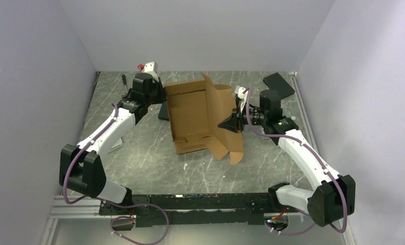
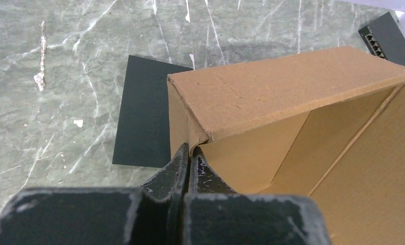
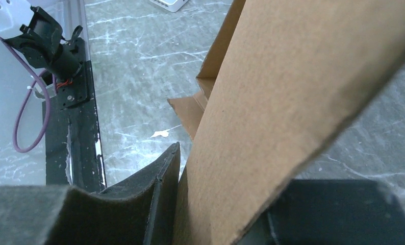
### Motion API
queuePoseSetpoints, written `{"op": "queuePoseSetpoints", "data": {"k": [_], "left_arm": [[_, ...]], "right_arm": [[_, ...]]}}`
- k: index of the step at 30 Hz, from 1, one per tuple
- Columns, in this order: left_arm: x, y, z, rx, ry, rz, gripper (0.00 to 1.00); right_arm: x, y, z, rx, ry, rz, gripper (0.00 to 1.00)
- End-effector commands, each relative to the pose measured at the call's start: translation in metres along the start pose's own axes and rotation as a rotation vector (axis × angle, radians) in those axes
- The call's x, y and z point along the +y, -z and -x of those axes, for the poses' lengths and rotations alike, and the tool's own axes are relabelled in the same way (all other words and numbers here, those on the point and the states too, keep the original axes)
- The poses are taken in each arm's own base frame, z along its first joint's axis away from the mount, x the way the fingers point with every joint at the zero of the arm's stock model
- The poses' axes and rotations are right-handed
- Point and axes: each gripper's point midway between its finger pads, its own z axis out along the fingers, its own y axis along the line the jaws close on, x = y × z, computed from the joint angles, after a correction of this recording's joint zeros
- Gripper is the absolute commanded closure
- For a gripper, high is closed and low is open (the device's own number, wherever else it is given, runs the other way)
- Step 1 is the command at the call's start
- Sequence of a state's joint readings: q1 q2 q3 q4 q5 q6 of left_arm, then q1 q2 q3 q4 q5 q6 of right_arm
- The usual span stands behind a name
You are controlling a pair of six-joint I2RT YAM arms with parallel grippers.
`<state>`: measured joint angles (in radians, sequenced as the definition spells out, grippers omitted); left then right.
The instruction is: Fold the paper box
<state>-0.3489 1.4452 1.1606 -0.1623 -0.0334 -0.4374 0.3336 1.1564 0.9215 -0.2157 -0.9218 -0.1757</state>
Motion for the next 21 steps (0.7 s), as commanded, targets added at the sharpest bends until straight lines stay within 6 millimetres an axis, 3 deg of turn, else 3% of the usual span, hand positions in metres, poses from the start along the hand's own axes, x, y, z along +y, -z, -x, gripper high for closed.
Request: {"op": "queuePoseSetpoints", "data": {"k": [1, 5, 8, 10, 13, 18, 21], "left_arm": [[-0.026, 0.001, 0.004, 0.025, -0.032, -0.069, 1.0], [-0.031, 0.0, 0.002, 0.035, -0.06, -0.073, 1.0], [-0.03, 0.001, 0.003, 0.028, -0.077, -0.055, 1.0], [-0.03, 0.001, 0.003, 0.026, -0.088, -0.049, 1.0], [-0.031, 0.002, 0.002, 0.027, -0.099, -0.047, 1.0], [-0.033, 0.002, 0.001, 0.033, -0.113, -0.048, 1.0], [-0.034, 0.001, 0.001, 0.035, -0.114, -0.051, 1.0]], "right_arm": [[0.0, -0.002, -0.001, -0.011, 0.048, 0.006, 0.79], [-0.001, -0.001, 0.0, -0.005, 0.059, 0.0, 0.77], [-0.003, 0.002, 0.002, 0.003, 0.079, -0.015, 0.58], [-0.006, 0.007, 0.005, 0.005, 0.106, -0.042, 0.39], [-0.013, 0.019, 0.015, 0.005, 0.139, -0.085, 0.22], [-0.029, 0.046, 0.031, 0.01, 0.183, -0.186, 0.01], [-0.033, 0.057, 0.038, 0.026, 0.211, -0.212, 0.0]]}}
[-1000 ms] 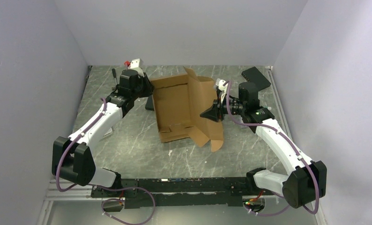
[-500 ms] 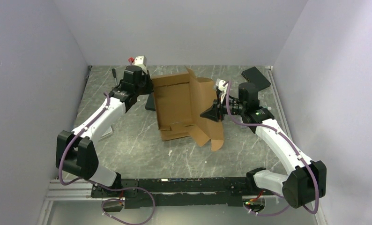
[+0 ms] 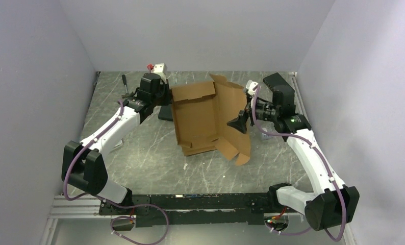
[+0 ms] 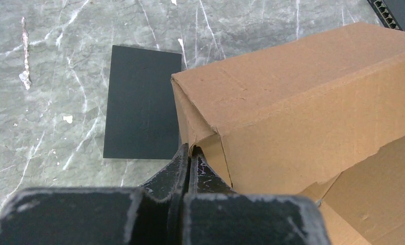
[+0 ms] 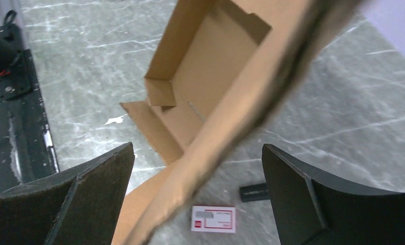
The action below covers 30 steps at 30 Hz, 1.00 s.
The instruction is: Fold the paper box
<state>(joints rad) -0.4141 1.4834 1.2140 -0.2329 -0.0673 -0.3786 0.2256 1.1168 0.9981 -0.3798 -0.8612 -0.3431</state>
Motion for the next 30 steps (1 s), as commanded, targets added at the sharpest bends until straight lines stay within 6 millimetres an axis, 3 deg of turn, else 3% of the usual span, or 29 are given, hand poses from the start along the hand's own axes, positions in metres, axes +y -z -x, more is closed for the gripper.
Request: {"op": "queuePoseSetpoints", "data": {"k": [1, 8, 12, 18, 26, 30], "left_arm": [[-0.016, 0.005, 0.017, -0.026, -0.023, -0.047, 1.0], [-0.017, 0.002, 0.014, -0.02, -0.015, -0.054, 1.0], [-0.018, 0.002, 0.013, -0.02, -0.015, -0.059, 1.0], [-0.018, 0.001, 0.011, -0.013, -0.023, -0.063, 1.0], [-0.019, 0.0, 0.011, -0.009, -0.024, -0.069, 1.0], [-0.019, -0.001, 0.011, -0.006, -0.029, -0.067, 1.0]], "right_arm": [[-0.01, 0.025, 0.032, -0.01, 0.134, -0.064, 0.0], [0.001, 0.044, 0.08, -0.02, 0.246, -0.03, 0.0], [0.004, 0.044, 0.095, -0.016, 0.277, -0.011, 0.0], [0.002, 0.025, 0.113, 0.008, 0.355, 0.012, 0.01], [-0.014, -0.016, 0.145, 0.057, 0.516, 0.021, 0.01], [-0.011, -0.022, 0.145, 0.053, 0.474, 0.042, 0.01]]}}
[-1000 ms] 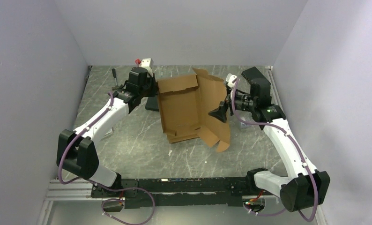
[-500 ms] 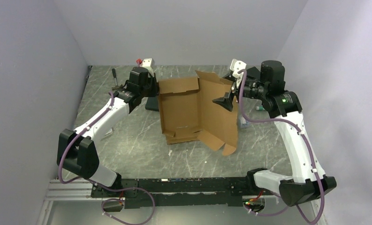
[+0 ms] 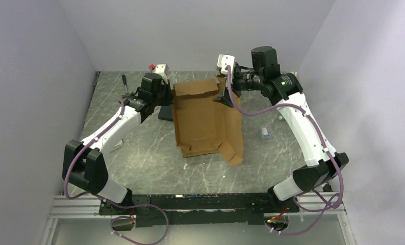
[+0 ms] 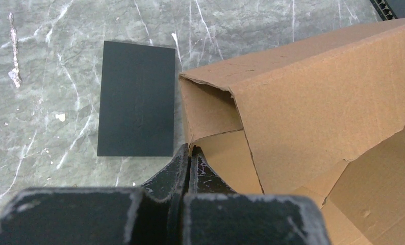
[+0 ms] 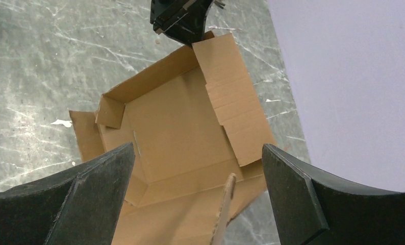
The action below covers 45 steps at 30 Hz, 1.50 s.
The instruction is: Fold the paper box
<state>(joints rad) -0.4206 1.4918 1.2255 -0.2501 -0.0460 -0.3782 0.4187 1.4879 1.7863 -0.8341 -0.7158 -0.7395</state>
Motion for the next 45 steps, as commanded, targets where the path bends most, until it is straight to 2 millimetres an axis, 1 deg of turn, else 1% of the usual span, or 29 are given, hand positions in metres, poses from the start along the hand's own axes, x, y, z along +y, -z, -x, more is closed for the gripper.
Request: {"op": "queuePoseSetpoints", "data": {"k": [1, 4, 8, 10, 12, 15, 20, 22, 25, 28, 30, 32, 34, 38, 41, 42, 43, 45], "left_arm": [[-0.014, -0.001, 0.015, -0.026, -0.027, -0.047, 1.0], [-0.014, -0.002, 0.017, -0.021, -0.029, -0.044, 1.0], [-0.015, -0.004, 0.019, -0.024, -0.031, -0.044, 1.0], [-0.015, -0.003, 0.02, -0.027, -0.032, -0.048, 1.0], [-0.015, -0.003, 0.021, -0.032, -0.035, -0.05, 1.0], [-0.015, -0.002, 0.02, -0.032, -0.043, -0.05, 1.0], [-0.016, -0.001, 0.021, -0.031, -0.041, -0.053, 1.0], [-0.017, 0.0, 0.023, -0.034, -0.039, -0.054, 1.0], [-0.018, 0.002, 0.024, -0.038, -0.037, -0.057, 1.0], [-0.018, 0.003, 0.024, -0.04, -0.032, -0.06, 1.0], [-0.017, 0.003, 0.023, -0.041, -0.03, -0.059, 1.0], [-0.017, 0.004, 0.022, -0.043, -0.028, -0.057, 1.0], [-0.015, 0.005, 0.022, -0.044, -0.028, -0.051, 1.0], [-0.014, 0.007, 0.021, -0.049, -0.031, -0.048, 1.0], [-0.013, 0.009, 0.021, -0.053, -0.034, -0.046, 1.0], [-0.013, 0.009, 0.021, -0.055, -0.035, -0.045, 1.0], [-0.013, 0.01, 0.021, -0.056, -0.036, -0.045, 1.0], [-0.012, 0.01, 0.021, -0.058, -0.037, -0.041, 1.0]], "right_arm": [[-0.003, 0.009, 0.014, -0.016, 0.033, -0.035, 0.01], [-0.001, 0.011, 0.009, -0.011, 0.009, -0.064, 0.02], [-0.007, 0.02, 0.002, 0.015, -0.029, -0.151, 0.05], [-0.014, 0.027, -0.003, 0.033, -0.057, -0.22, 0.05], [-0.02, 0.039, -0.008, 0.029, -0.087, -0.29, 0.04], [-0.021, 0.048, -0.021, 0.003, -0.164, -0.323, 0.04], [-0.008, 0.047, -0.047, -0.042, -0.279, -0.29, 0.09], [-0.002, 0.046, -0.053, -0.07, -0.317, -0.266, 0.13], [0.006, 0.049, -0.052, -0.127, -0.355, -0.23, 0.21], [0.008, 0.053, -0.055, -0.165, -0.384, -0.217, 0.28], [0.008, 0.057, -0.058, -0.181, -0.401, -0.219, 0.3], [0.006, 0.063, -0.06, -0.186, -0.401, -0.23, 0.29], [0.006, 0.07, -0.059, -0.189, -0.386, -0.235, 0.23], [0.006, 0.088, -0.047, -0.207, -0.338, -0.239, 0.15], [0.012, 0.098, -0.036, -0.227, -0.313, -0.209, 0.08], [0.016, 0.1, -0.031, -0.233, -0.304, -0.195, 0.07], [0.014, 0.107, -0.031, -0.234, -0.306, -0.207, 0.05], [0.017, 0.114, -0.026, -0.238, -0.302, -0.2, 0.03]]}}
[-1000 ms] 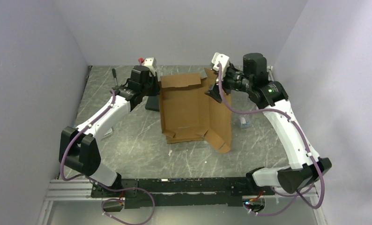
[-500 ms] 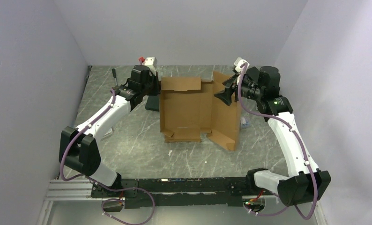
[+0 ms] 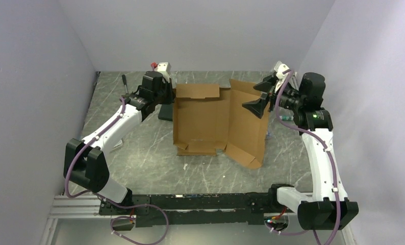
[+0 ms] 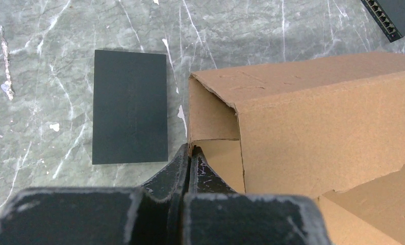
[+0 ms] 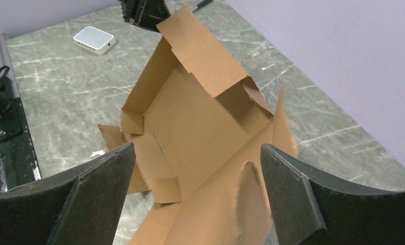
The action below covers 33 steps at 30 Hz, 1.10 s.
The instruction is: Fold the paper box
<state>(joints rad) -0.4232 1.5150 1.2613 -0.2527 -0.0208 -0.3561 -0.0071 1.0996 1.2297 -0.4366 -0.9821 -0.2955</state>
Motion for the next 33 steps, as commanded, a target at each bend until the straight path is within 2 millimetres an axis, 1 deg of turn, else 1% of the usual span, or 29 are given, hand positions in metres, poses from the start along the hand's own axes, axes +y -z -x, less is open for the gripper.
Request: {"op": "queuePoseSetpoints", "data": {"k": [1, 3, 7, 9, 11, 13, 14, 15, 16, 17, 19, 20, 23, 27, 29, 33], "left_arm": [[-0.004, 0.014, 0.015, -0.06, -0.015, -0.01, 1.0], [-0.004, 0.015, 0.016, -0.065, -0.014, -0.008, 1.0], [-0.002, 0.018, 0.017, -0.078, -0.009, -0.003, 1.0], [-0.002, 0.018, 0.016, -0.081, -0.007, 0.0, 1.0], [-0.001, 0.019, 0.016, -0.082, -0.006, 0.003, 1.0], [0.0, 0.019, 0.015, -0.082, -0.006, 0.007, 1.0], [0.001, 0.019, 0.015, -0.083, -0.005, 0.009, 1.0], [0.001, 0.019, 0.014, -0.08, -0.007, 0.011, 1.0], [0.001, 0.018, 0.013, -0.077, -0.007, 0.012, 1.0], [0.001, 0.018, 0.013, -0.076, -0.009, 0.012, 1.0], [0.002, 0.018, 0.013, -0.077, -0.012, 0.013, 1.0], [0.002, 0.019, 0.014, -0.079, -0.014, 0.013, 1.0], [0.001, 0.021, 0.017, -0.087, -0.018, 0.013, 1.0], [0.002, 0.022, 0.016, -0.092, -0.021, 0.014, 1.0], [0.002, 0.023, 0.015, -0.093, -0.019, 0.012, 1.0], [0.002, 0.024, 0.014, -0.095, -0.025, 0.007, 1.0]], "right_arm": [[0.021, 0.021, 0.035, -0.056, 0.074, 0.063, 0.03], [0.018, 0.028, 0.039, -0.053, 0.06, 0.03, 0.02], [0.0, 0.04, 0.041, -0.046, 0.025, -0.086, 0.01], [-0.014, 0.045, 0.037, -0.033, 0.003, -0.172, 0.01], [-0.035, 0.05, 0.028, -0.028, -0.04, -0.277, 0.0], [-0.057, 0.058, 0.012, -0.035, -0.111, -0.365, 0.01], [-0.068, 0.064, -0.007, -0.038, -0.172, -0.386, 0.01], [-0.074, 0.066, -0.012, -0.056, -0.197, -0.389, 0.01], [-0.082, 0.07, -0.027, -0.06, -0.243, -0.387, 0.01], [-0.091, 0.076, -0.047, -0.059, -0.293, -0.397, 0.01], [-0.102, 0.082, -0.071, -0.049, -0.337, -0.39, 0.01], [-0.107, 0.085, -0.081, -0.037, -0.346, -0.389, 0.01], [-0.123, 0.096, -0.101, 0.006, -0.347, -0.402, 0.01], [-0.14, 0.11, -0.125, -0.003, -0.373, -0.385, 0.01], [-0.145, 0.112, -0.136, -0.016, -0.383, -0.334, 0.01], [-0.153, 0.106, -0.153, 0.002, -0.397, -0.22, 0.01]]}}
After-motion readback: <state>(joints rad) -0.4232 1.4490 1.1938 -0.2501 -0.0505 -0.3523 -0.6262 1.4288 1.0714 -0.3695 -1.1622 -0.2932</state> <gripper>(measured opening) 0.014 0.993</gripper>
